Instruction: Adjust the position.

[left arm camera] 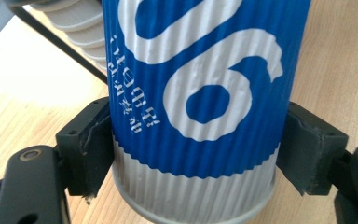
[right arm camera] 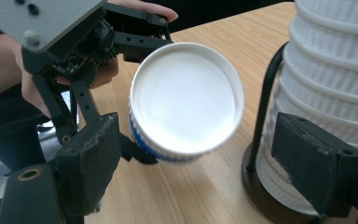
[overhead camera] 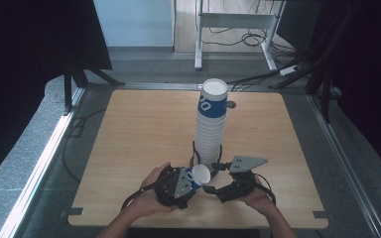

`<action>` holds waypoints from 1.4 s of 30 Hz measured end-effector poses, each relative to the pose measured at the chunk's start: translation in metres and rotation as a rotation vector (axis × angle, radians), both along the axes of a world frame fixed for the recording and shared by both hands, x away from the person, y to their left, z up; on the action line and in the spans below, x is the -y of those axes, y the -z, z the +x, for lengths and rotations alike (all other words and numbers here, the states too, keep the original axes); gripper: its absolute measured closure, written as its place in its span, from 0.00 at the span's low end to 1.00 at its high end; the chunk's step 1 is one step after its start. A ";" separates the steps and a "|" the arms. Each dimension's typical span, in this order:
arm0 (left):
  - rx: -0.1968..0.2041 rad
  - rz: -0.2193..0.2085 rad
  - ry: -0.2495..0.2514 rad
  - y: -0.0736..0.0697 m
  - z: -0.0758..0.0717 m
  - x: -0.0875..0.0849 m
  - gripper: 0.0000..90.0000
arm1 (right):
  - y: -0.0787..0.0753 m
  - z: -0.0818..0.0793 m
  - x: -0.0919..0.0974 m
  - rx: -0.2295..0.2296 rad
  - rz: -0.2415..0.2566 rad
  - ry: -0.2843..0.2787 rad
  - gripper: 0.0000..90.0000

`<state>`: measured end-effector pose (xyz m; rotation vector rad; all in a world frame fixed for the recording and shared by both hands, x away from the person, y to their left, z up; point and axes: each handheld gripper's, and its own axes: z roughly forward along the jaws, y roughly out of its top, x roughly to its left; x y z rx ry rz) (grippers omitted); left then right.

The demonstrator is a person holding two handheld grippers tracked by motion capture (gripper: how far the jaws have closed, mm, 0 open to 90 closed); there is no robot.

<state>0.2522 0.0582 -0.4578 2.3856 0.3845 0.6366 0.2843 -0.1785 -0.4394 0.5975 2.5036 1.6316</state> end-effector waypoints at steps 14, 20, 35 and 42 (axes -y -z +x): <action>0.038 0.068 0.027 -0.003 -0.006 0.012 0.21 | 0.013 0.003 -0.013 -0.031 0.028 -0.055 0.30; 0.021 0.016 0.010 -0.003 -0.005 0.013 0.10 | 0.014 0.003 -0.008 -0.042 0.077 -0.060 0.31; -0.041 -0.104 0.051 -0.002 -0.002 0.010 0.15 | 0.028 0.002 0.005 -0.116 0.226 -0.075 0.31; -0.031 -0.082 0.075 0.002 -0.003 0.011 0.20 | 0.029 0.001 0.004 -0.117 0.197 -0.078 0.30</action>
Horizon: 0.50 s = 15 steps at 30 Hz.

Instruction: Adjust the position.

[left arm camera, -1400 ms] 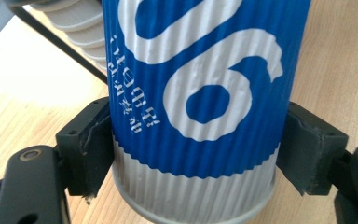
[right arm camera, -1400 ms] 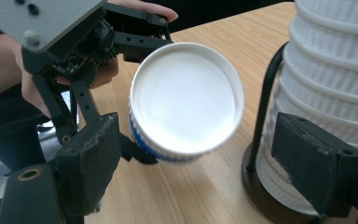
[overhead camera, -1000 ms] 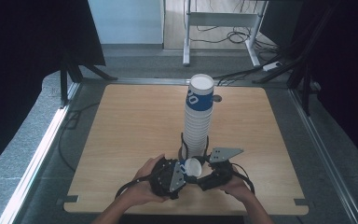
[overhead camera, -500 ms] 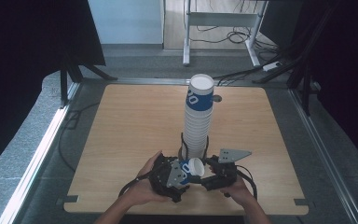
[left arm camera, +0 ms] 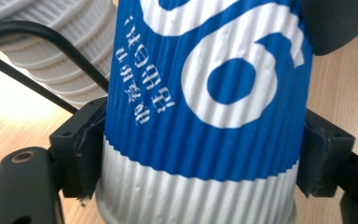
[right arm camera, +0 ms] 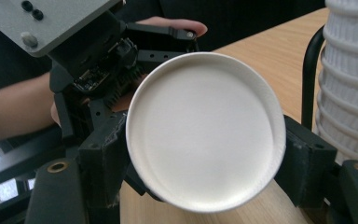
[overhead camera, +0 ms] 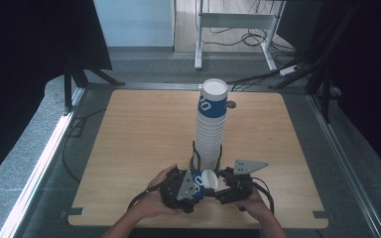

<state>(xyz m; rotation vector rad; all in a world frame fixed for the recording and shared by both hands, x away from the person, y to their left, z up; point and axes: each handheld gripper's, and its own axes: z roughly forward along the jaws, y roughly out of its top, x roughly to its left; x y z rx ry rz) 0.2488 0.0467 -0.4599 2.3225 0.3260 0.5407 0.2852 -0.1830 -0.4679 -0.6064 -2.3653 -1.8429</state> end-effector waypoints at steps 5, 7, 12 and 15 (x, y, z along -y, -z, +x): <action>0.000 0.002 0.010 0.000 0.001 -0.002 0.21 | -0.002 0.000 -0.001 0.004 -0.028 0.003 0.29; -0.001 0.003 0.012 0.000 0.001 -0.002 0.22 | -0.004 -0.001 0.000 0.016 -0.045 0.013 0.26; 0.008 0.030 0.010 -0.003 0.002 -0.006 0.22 | -0.016 0.000 0.004 0.051 -0.113 0.024 0.22; 0.012 0.034 0.009 -0.003 0.002 -0.006 0.22 | -0.022 -0.001 0.005 0.069 -0.139 0.028 0.22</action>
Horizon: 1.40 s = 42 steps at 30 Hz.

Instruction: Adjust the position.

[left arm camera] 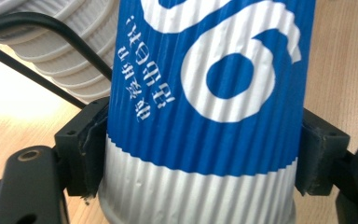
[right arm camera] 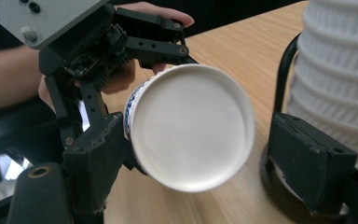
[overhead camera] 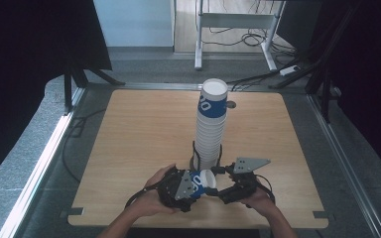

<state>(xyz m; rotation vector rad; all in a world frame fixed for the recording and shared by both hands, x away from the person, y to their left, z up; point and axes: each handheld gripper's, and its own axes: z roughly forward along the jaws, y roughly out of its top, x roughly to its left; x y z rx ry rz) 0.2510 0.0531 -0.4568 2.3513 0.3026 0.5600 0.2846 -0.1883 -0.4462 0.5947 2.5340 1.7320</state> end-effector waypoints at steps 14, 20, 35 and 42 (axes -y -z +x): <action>0.039 0.093 0.003 -0.006 0.002 0.003 0.22 | -0.039 0.003 -0.004 0.090 -0.344 -0.067 0.20; 0.055 0.142 0.013 -0.002 0.001 0.010 0.22 | -0.035 0.006 -0.017 0.076 -0.487 -0.134 0.18; 0.083 0.204 0.038 0.002 -0.006 0.021 0.22 | -0.028 0.011 -0.056 0.084 -0.673 -0.250 0.21; 0.080 0.197 0.042 0.002 -0.006 0.018 0.22 | -0.024 0.011 -0.060 0.067 -0.665 -0.278 0.30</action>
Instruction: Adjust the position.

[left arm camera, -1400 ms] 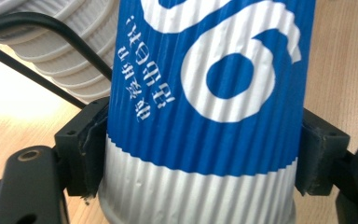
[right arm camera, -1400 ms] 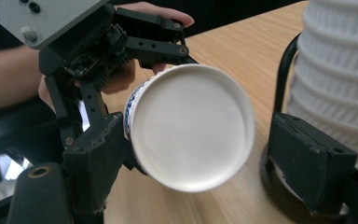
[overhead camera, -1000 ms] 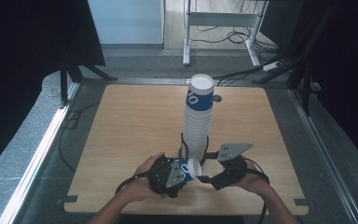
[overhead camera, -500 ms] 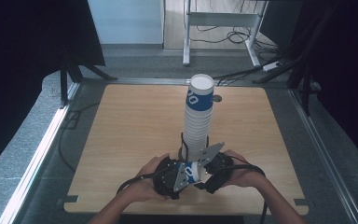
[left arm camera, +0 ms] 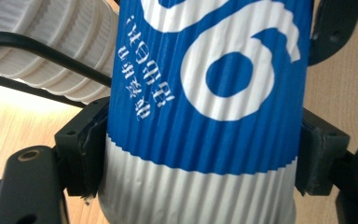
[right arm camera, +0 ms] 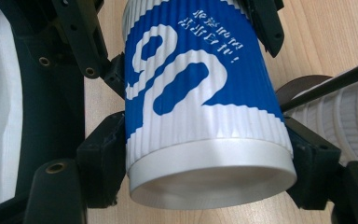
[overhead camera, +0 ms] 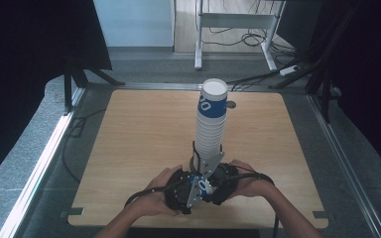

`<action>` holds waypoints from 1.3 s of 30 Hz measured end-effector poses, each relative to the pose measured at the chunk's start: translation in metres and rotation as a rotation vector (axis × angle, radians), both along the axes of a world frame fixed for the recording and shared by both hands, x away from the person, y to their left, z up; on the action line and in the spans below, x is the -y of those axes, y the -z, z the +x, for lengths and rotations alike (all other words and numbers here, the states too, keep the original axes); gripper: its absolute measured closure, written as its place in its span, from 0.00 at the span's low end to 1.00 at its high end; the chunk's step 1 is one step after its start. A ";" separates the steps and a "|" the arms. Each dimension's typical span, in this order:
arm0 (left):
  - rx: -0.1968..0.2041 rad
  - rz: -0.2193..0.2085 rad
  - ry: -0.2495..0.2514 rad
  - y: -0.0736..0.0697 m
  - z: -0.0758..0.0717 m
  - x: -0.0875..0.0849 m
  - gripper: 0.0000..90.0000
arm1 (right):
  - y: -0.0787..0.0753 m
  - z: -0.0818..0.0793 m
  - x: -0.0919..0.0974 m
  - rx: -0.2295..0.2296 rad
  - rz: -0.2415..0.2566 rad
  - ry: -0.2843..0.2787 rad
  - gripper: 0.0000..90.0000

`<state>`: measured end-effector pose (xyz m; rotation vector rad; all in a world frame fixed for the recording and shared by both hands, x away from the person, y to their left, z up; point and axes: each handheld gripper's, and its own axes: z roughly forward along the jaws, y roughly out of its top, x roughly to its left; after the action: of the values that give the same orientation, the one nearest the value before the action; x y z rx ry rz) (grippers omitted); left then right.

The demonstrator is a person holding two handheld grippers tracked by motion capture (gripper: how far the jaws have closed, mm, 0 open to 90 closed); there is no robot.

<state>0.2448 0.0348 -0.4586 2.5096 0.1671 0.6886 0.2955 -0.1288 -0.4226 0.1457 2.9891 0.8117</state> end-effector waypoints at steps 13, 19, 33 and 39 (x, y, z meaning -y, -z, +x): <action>-0.039 -0.097 -0.015 -0.010 0.006 -0.008 0.06 | -0.001 -0.001 0.012 0.019 0.082 0.002 0.31; -0.111 -0.270 -0.036 -0.020 0.009 -0.028 0.02 | -0.007 -0.002 0.032 0.025 0.238 0.055 0.31; -0.247 -0.514 -0.088 -0.015 0.008 -0.045 0.04 | 0.005 -0.008 0.052 0.048 0.441 0.119 0.31; -0.283 -0.588 -0.106 -0.013 0.009 -0.050 0.04 | 0.013 -0.009 0.058 0.043 0.512 0.159 0.31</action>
<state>0.2535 0.0845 -0.4455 2.0211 0.5255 0.2619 0.2861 -0.1867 -0.4356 0.3674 2.6180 1.5095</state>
